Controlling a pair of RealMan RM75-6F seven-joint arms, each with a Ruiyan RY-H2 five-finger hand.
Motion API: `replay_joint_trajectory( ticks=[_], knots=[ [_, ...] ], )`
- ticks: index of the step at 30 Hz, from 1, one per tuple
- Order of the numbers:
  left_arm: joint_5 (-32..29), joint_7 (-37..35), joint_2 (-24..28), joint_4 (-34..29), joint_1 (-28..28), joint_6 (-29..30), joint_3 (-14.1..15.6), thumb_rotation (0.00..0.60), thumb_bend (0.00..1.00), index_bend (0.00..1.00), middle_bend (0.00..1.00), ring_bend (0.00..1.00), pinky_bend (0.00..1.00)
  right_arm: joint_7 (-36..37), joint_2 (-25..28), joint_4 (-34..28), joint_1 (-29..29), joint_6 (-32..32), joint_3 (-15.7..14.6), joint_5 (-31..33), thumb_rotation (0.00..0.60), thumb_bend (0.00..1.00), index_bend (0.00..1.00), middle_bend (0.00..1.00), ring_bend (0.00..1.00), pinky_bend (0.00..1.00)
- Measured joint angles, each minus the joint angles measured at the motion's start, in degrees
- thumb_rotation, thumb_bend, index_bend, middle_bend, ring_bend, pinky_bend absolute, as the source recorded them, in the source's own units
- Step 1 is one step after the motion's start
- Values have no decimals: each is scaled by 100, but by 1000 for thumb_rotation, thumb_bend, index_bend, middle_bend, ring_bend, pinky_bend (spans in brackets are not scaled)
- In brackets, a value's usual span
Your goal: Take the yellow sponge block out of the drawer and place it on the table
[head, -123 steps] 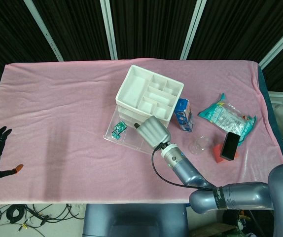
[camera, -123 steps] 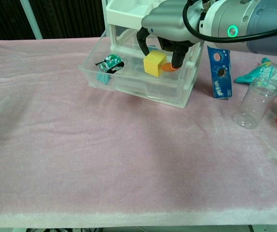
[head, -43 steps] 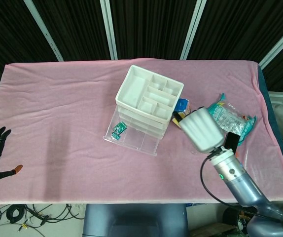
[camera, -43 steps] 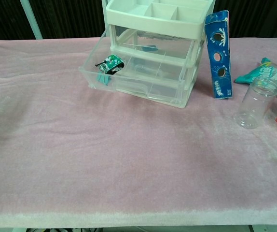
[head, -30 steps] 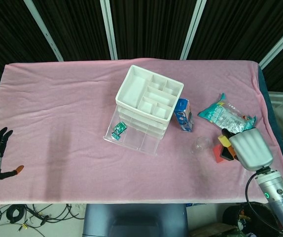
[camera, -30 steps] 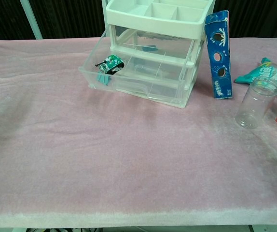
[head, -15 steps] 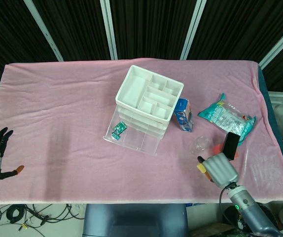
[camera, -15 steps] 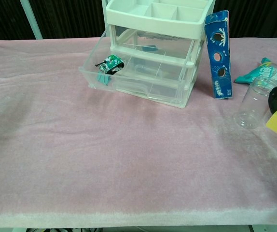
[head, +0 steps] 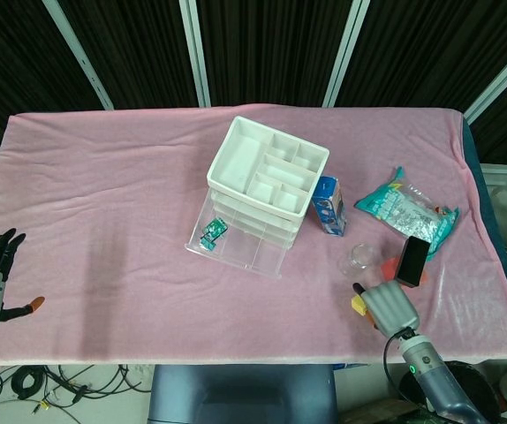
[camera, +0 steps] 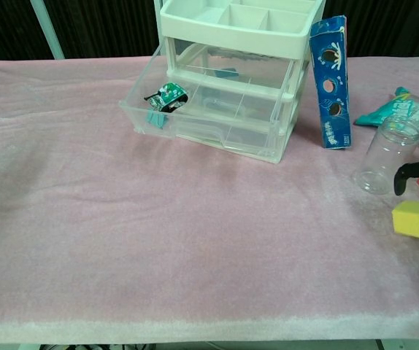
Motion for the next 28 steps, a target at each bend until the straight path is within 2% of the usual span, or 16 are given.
replay_joint_trajectory(
  ticks=[5,9,10,12,15,17,19,20,22,25,28],
  knots=[
    [6,4,1,7,4,7,3,600,0,0,0,0,0,-26,50,-3,-92,157,-9,-157,600,231,101,947,944,869],
    [19,6,4,9,9,17,9,600,0,0,0,0,0,19,206,-52,-211,381,-49,-404,600,227,81,892,893,833],
    [23,5,5,9,11,19,11,600,0,0,0,0,0,48,280,-72,-261,470,-68,-483,600,227,81,854,861,813],
    [31,5,8,8,15,26,16,600,0,0,0,0,0,105,411,-103,-350,633,-103,-616,600,227,75,746,777,749],
    [51,16,9,6,20,37,24,600,0,0,0,0,0,241,659,-135,-538,990,-167,-874,600,224,49,506,567,561],
    [71,28,7,6,24,47,35,600,0,0,0,0,0,380,835,-132,-700,1296,-212,-1056,600,209,13,292,318,372],
    [92,51,4,9,28,56,46,600,0,0,0,0,0,611,996,-98,-894,1647,-257,-1254,600,182,0,113,123,242],
    [107,73,3,15,30,63,53,600,0,0,0,0,0,744,1055,-71,-983,1794,-276,-1332,600,161,0,50,59,200],
    [140,128,-1,31,33,76,68,600,0,0,0,0,0,1119,1170,29,-1199,2122,-319,-1500,600,101,0,0,3,156],
    [197,185,-11,49,51,116,101,600,0,0,0,0,0,1749,1275,295,-1523,2583,-369,-1713,600,12,0,0,0,141],
    [222,205,-20,58,68,162,105,600,0,0,0,0,0,2367,1299,734,-1836,2979,-374,-1844,600,0,0,0,0,140]
  ],
)
